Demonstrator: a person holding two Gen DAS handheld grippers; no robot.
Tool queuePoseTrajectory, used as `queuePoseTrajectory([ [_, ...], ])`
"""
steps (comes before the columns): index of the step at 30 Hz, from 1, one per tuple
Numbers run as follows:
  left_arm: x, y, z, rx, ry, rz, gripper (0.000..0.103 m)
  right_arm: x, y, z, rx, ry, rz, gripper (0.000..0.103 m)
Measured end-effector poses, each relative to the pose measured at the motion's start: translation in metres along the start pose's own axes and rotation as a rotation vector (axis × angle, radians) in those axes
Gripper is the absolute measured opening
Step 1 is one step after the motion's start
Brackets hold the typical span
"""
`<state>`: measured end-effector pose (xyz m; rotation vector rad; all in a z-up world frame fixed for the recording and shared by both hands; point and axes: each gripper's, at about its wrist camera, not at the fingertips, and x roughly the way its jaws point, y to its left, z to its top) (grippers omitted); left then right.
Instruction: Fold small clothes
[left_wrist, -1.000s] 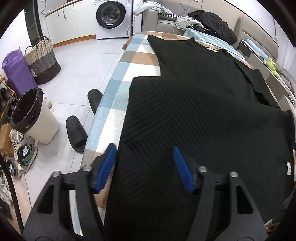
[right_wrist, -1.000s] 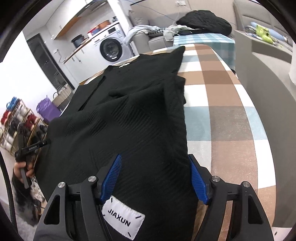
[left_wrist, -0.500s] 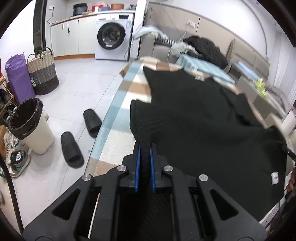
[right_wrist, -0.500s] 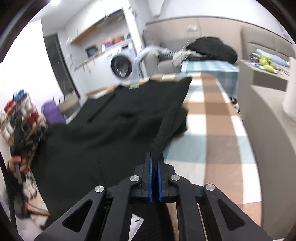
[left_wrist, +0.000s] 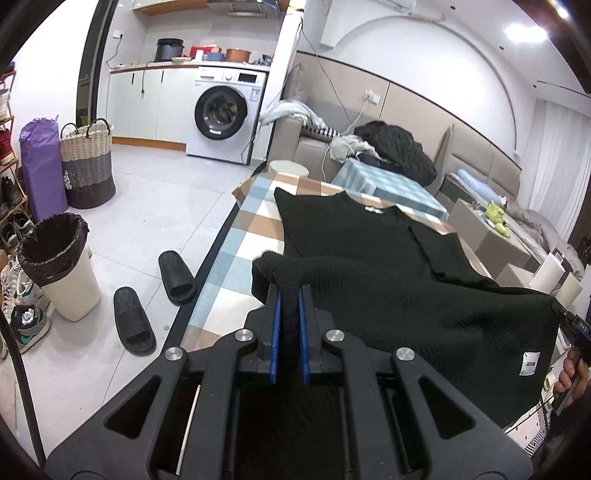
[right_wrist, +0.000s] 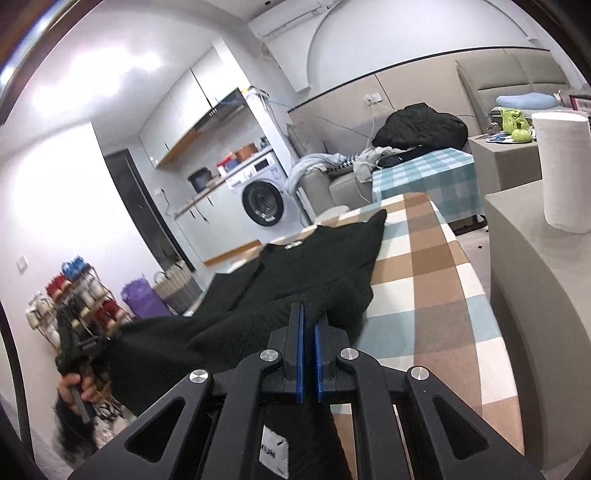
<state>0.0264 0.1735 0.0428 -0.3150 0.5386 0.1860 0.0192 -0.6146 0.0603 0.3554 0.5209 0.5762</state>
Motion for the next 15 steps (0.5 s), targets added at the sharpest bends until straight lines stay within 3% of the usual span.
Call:
queuePoseTrajectory([
  [7,-0.038,0.010,0.002,-0.052,-0.053,-0.019,0.006,-0.024,0.002,0.002,0.060,-0.051,0.088,0.004],
  [11,-0.031,0.010,0.017,-0.056,-0.053,-0.025,0.006,-0.013,0.003,0.013,0.080,-0.047,0.058,0.004],
  [15,0.001,0.009,0.034,-0.060,-0.032,-0.026,0.006,0.017,-0.002,0.030,0.107,-0.009,-0.023,0.004],
])
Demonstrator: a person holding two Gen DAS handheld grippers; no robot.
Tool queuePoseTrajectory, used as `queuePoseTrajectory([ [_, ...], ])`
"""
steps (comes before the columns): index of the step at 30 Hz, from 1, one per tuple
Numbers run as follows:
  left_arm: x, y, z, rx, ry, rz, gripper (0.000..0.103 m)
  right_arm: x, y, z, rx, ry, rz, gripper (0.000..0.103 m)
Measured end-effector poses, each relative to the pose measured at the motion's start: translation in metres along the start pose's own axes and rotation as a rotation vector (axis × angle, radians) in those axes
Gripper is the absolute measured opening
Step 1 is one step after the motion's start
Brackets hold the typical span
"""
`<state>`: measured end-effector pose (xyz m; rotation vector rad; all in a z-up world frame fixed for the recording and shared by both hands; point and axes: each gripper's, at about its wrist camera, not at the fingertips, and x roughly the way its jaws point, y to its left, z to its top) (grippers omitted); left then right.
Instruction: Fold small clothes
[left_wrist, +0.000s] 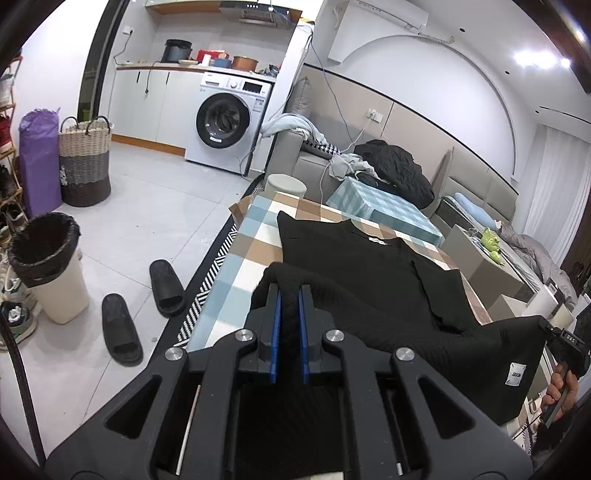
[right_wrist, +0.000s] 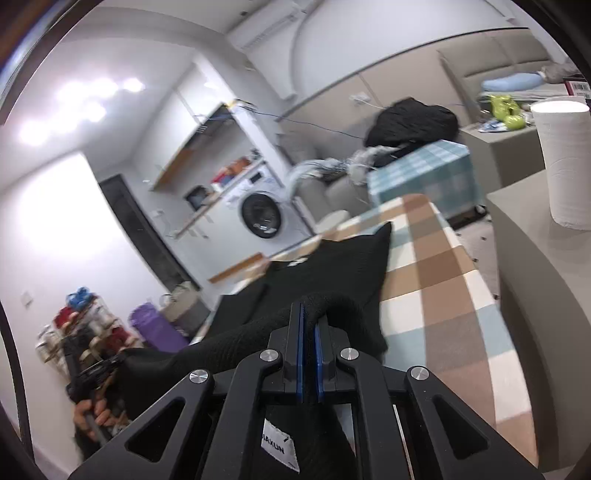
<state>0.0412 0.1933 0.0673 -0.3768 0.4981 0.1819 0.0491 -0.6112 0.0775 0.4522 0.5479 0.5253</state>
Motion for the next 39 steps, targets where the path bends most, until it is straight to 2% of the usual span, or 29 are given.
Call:
queuePoseTrajectory([
  [4,0.049,0.000,0.011,-0.019,0.053,0.020,0.006,0.040,-0.012,0.016,0.039,0.038,-0.097,0.004],
  [12,0.144,0.001,0.011,-0.039,0.158,0.074,0.007,0.114,-0.034,0.032,0.070,0.110,-0.213,0.007],
  [13,0.158,0.003,0.010,-0.041,0.174,0.082,0.008,0.121,-0.039,0.030,0.074,0.134,-0.234,0.013],
  [14,0.166,0.005,0.008,-0.042,0.201,0.085,0.009,0.126,-0.043,0.029,0.081,0.155,-0.238,0.030],
  [16,0.181,0.010,0.003,-0.039,0.234,0.089,0.023,0.129,-0.053,0.020,0.109,0.201,-0.227,0.044],
  [17,0.184,0.012,0.001,-0.040,0.241,0.094,0.028,0.129,-0.054,0.016,0.106,0.211,-0.230,0.047],
  [19,0.191,0.015,-0.005,-0.044,0.257,0.094,0.047,0.128,-0.057,0.005,0.083,0.253,-0.245,0.052],
  [22,0.205,0.016,-0.013,-0.035,0.302,0.084,0.050,0.130,-0.059,-0.007,0.075,0.312,-0.248,0.060],
  [26,0.223,0.009,-0.020,-0.015,0.338,0.080,0.050,0.140,-0.054,-0.013,0.059,0.344,-0.244,0.062],
  [32,0.230,0.002,-0.025,0.005,0.346,0.092,0.050,0.151,-0.046,-0.016,0.028,0.363,-0.262,0.062],
  [35,0.232,-0.004,-0.027,0.036,0.343,0.099,0.050,0.156,-0.038,-0.019,-0.027,0.370,-0.289,0.062],
  [36,0.233,-0.006,-0.027,0.054,0.342,0.103,0.047,0.158,-0.036,-0.020,-0.035,0.370,-0.299,0.062],
  [37,0.234,-0.009,-0.028,0.068,0.344,0.098,0.039,0.158,-0.035,-0.020,-0.033,0.369,-0.298,0.058],
  [38,0.233,-0.011,-0.029,0.077,0.345,0.081,0.034,0.161,-0.035,-0.019,-0.030,0.371,-0.295,0.049],
  [39,0.232,-0.012,-0.029,0.080,0.347,0.072,0.030,0.163,-0.034,-0.020,-0.038,0.377,-0.295,0.045],
])
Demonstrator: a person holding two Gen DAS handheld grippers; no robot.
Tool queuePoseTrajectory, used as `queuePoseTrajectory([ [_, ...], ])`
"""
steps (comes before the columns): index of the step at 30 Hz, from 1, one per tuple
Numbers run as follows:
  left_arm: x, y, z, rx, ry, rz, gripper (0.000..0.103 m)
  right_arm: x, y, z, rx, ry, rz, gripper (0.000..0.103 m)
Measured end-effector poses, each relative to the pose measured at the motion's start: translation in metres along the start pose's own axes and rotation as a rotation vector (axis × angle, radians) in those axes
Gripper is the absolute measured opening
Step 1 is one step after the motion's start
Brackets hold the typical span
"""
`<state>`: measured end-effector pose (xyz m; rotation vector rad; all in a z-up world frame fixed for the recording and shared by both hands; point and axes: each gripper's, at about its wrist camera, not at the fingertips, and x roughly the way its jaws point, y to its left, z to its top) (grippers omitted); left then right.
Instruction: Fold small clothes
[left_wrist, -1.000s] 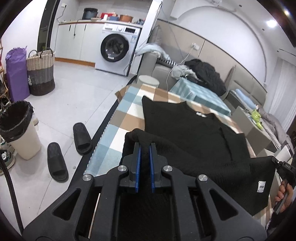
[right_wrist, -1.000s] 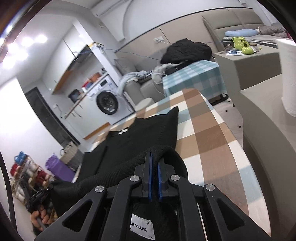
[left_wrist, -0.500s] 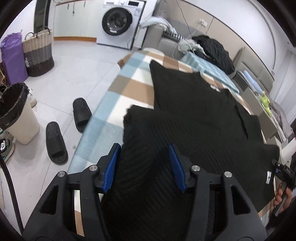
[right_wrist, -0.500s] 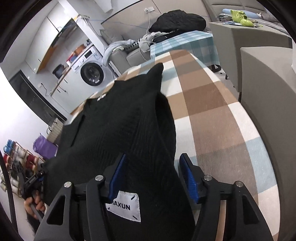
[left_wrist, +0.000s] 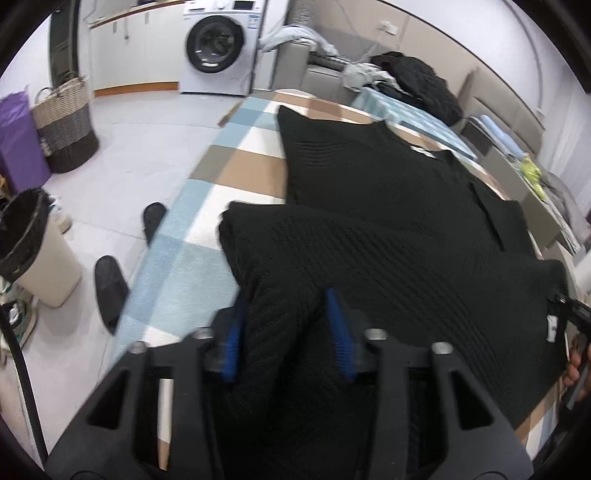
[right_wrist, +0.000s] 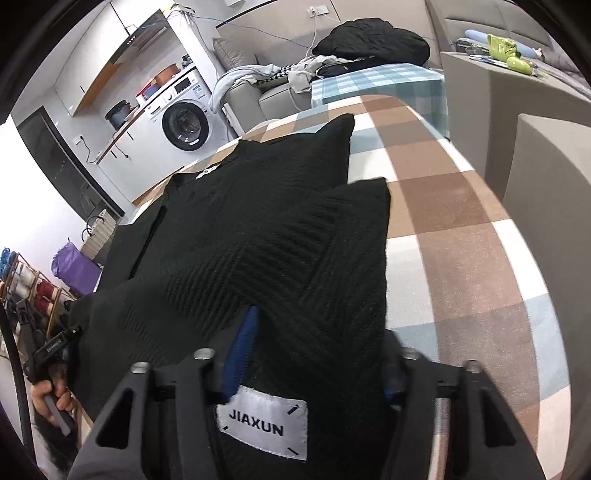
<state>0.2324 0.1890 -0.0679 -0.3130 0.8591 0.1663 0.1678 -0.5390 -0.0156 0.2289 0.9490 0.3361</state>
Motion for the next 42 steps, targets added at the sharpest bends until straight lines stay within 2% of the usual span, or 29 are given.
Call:
queuePoseTrajectory([
  [7,-0.003,-0.004,-0.005,0.037,-0.006,0.004,0.024,-0.003,0.004,-0.004,-0.022,0.006,-0.010,0.035],
  [15,-0.022,-0.001,-0.022,0.055,-0.001,0.007,0.024,-0.016,0.005,-0.020,-0.021,0.019,-0.003,0.035],
  [28,-0.074,0.006,-0.077,0.059,-0.028,0.035,0.026,-0.054,0.004,-0.062,-0.020,0.017,-0.001,0.035],
  [32,-0.087,0.015,-0.082,0.024,-0.035,0.025,0.032,-0.055,-0.002,-0.063,-0.008,0.013,-0.003,0.042],
  [34,-0.095,0.022,-0.086,-0.003,-0.039,0.020,0.041,-0.059,-0.003,-0.063,-0.012,0.014,0.004,0.043],
  [38,-0.110,0.030,-0.096,-0.026,-0.034,0.031,0.043,-0.069,-0.008,-0.069,-0.018,0.001,0.027,0.055],
  [42,-0.118,0.036,-0.108,-0.026,-0.027,0.042,0.043,-0.080,-0.011,-0.082,-0.044,0.008,0.016,0.057],
])
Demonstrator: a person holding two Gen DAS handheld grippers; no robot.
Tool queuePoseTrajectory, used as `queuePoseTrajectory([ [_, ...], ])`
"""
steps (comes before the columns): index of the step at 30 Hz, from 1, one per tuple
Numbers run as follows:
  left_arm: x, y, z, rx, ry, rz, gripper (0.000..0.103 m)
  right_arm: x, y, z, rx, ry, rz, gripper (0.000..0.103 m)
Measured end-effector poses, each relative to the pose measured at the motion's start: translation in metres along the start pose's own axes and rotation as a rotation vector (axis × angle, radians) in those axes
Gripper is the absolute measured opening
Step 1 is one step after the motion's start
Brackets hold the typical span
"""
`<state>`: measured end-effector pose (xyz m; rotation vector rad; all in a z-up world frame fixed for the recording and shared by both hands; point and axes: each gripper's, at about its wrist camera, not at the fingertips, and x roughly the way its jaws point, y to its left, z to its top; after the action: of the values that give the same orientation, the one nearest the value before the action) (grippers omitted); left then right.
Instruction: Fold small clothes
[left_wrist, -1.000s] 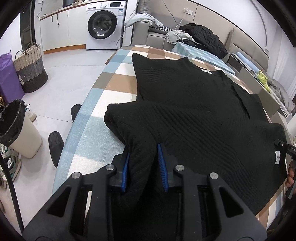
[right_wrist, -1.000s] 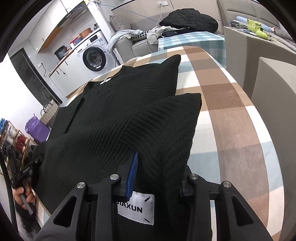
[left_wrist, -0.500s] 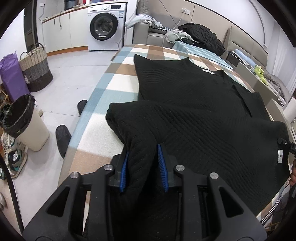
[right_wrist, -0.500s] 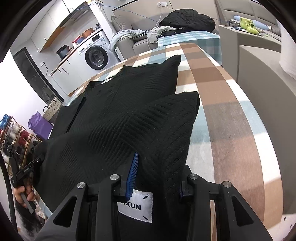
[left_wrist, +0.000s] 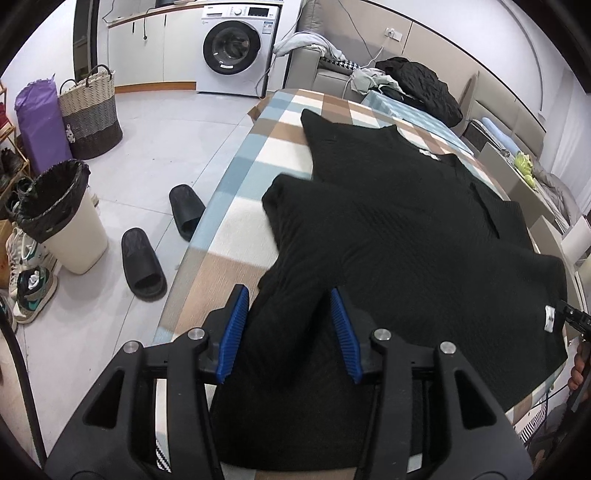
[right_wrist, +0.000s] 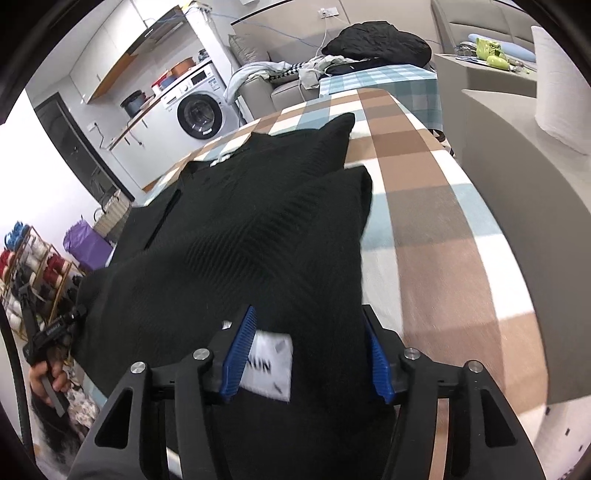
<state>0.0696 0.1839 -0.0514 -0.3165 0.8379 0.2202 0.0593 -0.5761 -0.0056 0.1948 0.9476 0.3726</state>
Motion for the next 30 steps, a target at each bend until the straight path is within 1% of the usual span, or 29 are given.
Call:
queuePoseTrajectory([
  [3,-0.002,0.004,-0.007,-0.012,-0.001,0.001,0.043,-0.008,-0.003,-0.011,-0.022,0.004,-0.015,0.057],
  [4,-0.003,0.005,-0.008,-0.020,-0.006,-0.005,0.039,-0.010,-0.003,-0.014,-0.030,-0.002,-0.017,0.057],
  [5,-0.007,0.007,-0.009,-0.026,-0.023,-0.009,0.034,-0.011,-0.004,-0.017,-0.034,-0.008,-0.020,0.054],
  [6,-0.006,0.006,-0.008,-0.027,-0.028,-0.014,0.024,-0.012,-0.005,-0.020,-0.040,-0.011,-0.022,0.048],
  [7,-0.008,0.005,-0.007,-0.025,-0.035,-0.023,0.014,-0.013,-0.004,-0.021,-0.052,-0.019,-0.024,0.031],
  [8,-0.013,0.004,-0.007,-0.022,-0.055,-0.024,0.010,-0.015,-0.002,-0.023,-0.064,-0.026,-0.024,0.019],
  [9,-0.015,0.001,-0.005,-0.017,-0.067,-0.022,0.006,-0.018,0.001,-0.023,-0.083,-0.039,-0.030,0.016],
  [10,-0.021,0.000,-0.004,-0.010,-0.087,-0.018,0.004,-0.022,0.003,-0.025,-0.106,-0.059,-0.032,0.008],
  [11,-0.025,-0.002,-0.002,-0.006,-0.105,-0.018,0.004,-0.027,0.005,-0.026,-0.121,-0.081,-0.029,0.006],
  [14,-0.043,-0.005,0.004,-0.008,-0.162,-0.029,0.003,-0.050,0.007,-0.023,-0.149,-0.187,-0.003,0.005],
  [16,-0.055,-0.006,0.010,-0.019,-0.197,-0.039,0.003,-0.067,0.008,-0.019,-0.157,-0.274,0.023,0.003],
  [17,-0.060,-0.006,0.013,-0.022,-0.213,-0.043,0.003,-0.071,0.008,-0.016,-0.152,-0.291,0.023,0.003],
  [20,-0.069,-0.004,0.028,-0.041,-0.249,-0.050,0.002,-0.078,0.007,-0.004,-0.112,-0.352,0.039,0.003],
  [22,-0.069,-0.001,0.039,-0.061,-0.264,-0.057,0.002,-0.080,0.002,0.007,-0.055,-0.394,0.068,0.003],
  [24,-0.067,0.000,0.052,-0.073,-0.282,-0.057,0.002,-0.078,-0.002,0.018,-0.007,-0.428,0.074,0.001],
  [27,-0.057,-0.001,0.067,-0.074,-0.279,-0.049,0.001,-0.073,-0.007,0.035,0.040,-0.449,0.058,0.001],
  [30,-0.047,-0.003,0.070,-0.075,-0.251,-0.057,0.001,-0.055,-0.009,0.045,0.037,-0.333,0.064,0.001],
])
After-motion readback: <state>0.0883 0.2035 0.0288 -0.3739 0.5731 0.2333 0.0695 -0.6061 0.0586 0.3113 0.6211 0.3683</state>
